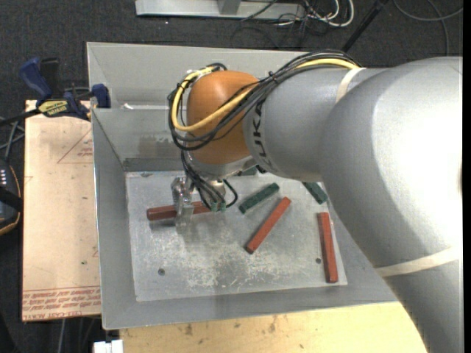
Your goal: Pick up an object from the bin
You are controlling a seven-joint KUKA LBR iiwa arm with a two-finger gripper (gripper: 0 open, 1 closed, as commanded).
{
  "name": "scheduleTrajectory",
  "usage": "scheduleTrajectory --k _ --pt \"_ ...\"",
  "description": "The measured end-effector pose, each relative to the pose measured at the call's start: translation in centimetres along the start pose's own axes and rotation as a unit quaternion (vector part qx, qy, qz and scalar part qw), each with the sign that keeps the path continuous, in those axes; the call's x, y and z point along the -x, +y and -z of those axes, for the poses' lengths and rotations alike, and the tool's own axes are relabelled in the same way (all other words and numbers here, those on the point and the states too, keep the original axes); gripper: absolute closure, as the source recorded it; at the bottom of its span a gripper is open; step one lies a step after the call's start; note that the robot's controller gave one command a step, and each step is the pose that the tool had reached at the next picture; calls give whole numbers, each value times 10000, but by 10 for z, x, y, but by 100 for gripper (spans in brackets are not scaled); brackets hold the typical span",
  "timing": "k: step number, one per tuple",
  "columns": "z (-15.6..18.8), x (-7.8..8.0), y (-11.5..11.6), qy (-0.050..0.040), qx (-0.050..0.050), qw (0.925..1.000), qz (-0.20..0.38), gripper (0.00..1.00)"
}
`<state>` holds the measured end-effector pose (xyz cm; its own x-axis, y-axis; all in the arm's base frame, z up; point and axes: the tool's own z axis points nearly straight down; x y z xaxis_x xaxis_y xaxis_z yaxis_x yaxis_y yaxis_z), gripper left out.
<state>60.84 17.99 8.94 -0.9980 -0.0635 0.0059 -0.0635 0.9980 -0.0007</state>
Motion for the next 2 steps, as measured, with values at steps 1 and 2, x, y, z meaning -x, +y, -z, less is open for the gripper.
scheduleTrajectory --k 1,2 --pt "30 10 -13 -87 15 9977 669 100" --pt "16 9 -21 -71 3 9949 1007 100"
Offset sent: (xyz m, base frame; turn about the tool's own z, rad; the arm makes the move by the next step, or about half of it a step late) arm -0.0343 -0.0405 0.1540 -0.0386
